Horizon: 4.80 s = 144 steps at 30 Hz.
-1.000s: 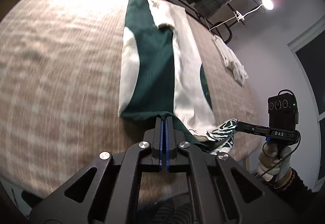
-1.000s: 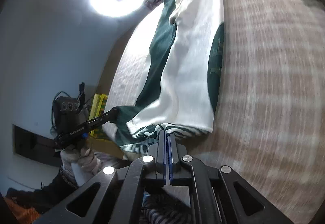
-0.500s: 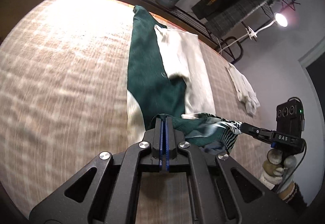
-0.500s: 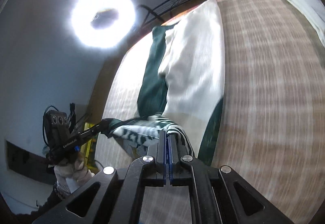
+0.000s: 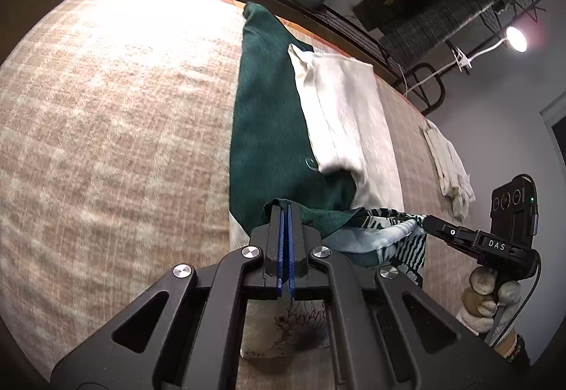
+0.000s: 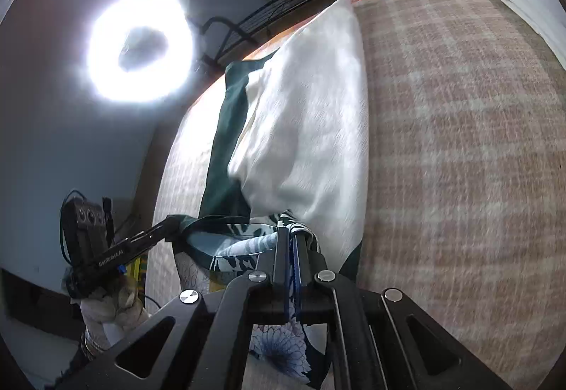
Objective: Fold small clothes
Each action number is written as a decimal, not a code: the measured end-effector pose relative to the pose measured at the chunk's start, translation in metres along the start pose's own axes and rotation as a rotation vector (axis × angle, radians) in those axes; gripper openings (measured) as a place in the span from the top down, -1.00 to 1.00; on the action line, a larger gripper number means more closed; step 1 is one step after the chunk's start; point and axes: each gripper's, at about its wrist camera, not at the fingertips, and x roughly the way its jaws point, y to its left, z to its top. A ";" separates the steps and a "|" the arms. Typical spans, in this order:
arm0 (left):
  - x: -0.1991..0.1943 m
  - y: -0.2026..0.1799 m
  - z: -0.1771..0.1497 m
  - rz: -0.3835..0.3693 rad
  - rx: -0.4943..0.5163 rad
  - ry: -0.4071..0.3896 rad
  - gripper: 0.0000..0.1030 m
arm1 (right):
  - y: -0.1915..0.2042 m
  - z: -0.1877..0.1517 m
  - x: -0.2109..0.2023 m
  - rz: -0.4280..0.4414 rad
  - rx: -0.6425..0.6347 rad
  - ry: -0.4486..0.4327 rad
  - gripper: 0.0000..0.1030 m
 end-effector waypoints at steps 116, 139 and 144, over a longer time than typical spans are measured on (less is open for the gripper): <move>-0.044 -0.013 0.000 -0.045 0.315 -0.122 1.00 | 0.039 -0.018 -0.024 -0.131 -0.426 -0.127 1.00; -0.112 0.032 -0.069 0.016 0.260 -0.097 0.31 | 0.025 -0.106 -0.053 -0.191 -0.523 -0.134 0.25; -0.074 0.055 -0.062 -0.063 0.037 0.031 0.26 | -0.022 -0.089 -0.033 -0.170 -0.218 -0.077 0.00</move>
